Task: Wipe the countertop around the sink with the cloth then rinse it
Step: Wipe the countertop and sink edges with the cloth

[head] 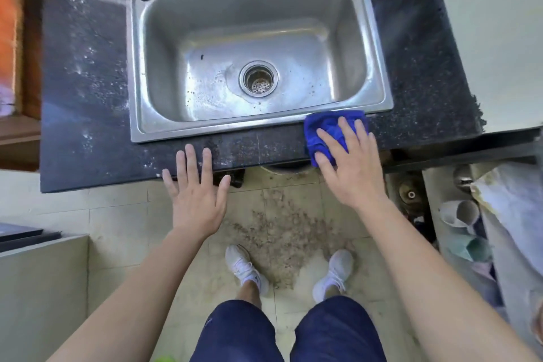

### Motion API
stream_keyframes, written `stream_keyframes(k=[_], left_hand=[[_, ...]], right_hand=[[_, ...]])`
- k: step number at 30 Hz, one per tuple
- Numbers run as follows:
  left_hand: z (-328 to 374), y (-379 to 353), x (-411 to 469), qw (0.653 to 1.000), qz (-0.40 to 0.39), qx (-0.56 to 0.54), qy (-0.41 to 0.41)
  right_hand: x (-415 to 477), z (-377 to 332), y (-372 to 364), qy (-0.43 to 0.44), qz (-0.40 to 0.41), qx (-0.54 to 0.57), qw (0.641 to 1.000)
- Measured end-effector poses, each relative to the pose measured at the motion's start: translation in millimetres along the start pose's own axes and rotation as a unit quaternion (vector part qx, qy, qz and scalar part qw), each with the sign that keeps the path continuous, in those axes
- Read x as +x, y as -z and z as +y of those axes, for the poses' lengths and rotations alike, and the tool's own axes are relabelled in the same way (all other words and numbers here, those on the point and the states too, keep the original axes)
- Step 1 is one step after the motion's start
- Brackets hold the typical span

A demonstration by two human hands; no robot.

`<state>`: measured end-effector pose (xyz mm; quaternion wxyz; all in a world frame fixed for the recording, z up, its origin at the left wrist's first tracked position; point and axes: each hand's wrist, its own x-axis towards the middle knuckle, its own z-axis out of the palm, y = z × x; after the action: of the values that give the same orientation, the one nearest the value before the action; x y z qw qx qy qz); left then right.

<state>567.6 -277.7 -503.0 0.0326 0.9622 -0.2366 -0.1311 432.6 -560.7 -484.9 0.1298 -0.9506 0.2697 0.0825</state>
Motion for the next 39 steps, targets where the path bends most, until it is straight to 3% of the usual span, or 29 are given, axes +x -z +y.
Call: stream_keyframes(k=[4,9,11,16,20,23,29,33,39], left_hand=[[2.9,-5.0,-0.2,1.000,0.003,-0.017,0.006],[2.4,-6.3,0.9,1.000,0.008,-0.026,0.010],[4.6,-8.8,1.1,0.999,0.018,-0.031,0.018],[17.3,-7.9,1.7,0.998,0.021,-0.029,0.060],[23.2,-2.8,3.3,0.996,0.020,-0.009,0.090],[30.7,-2.5,4.5,0.993,0.018,-0.013,0.113],[40.5,-1.0,7.0,0.991,0.014,-0.022,0.129],[35.2,2.0,7.1,0.993,0.005,-0.019,0.118],[9.6,12.7,2.4,0.998,0.021,-0.026,0.053]], right_hand=[[14.7,83.2,40.2,-0.181,0.008,0.008,0.983],[35.3,38.6,29.3,-0.303,0.050,0.056,0.950],[22.1,5.1,18.0,-0.254,0.052,0.046,0.965],[0.9,-73.0,-1.9,-0.036,-0.006,0.023,0.999],[10.2,-26.9,9.6,0.076,-0.030,-0.016,0.997],[10.7,46.2,18.8,0.038,0.013,-0.010,0.999],[18.1,161.7,44.8,-0.169,0.072,0.010,0.983],[14.8,120.5,33.3,-0.243,0.081,0.049,0.966],[-4.0,-23.7,-5.9,-0.077,0.046,0.034,0.995]])
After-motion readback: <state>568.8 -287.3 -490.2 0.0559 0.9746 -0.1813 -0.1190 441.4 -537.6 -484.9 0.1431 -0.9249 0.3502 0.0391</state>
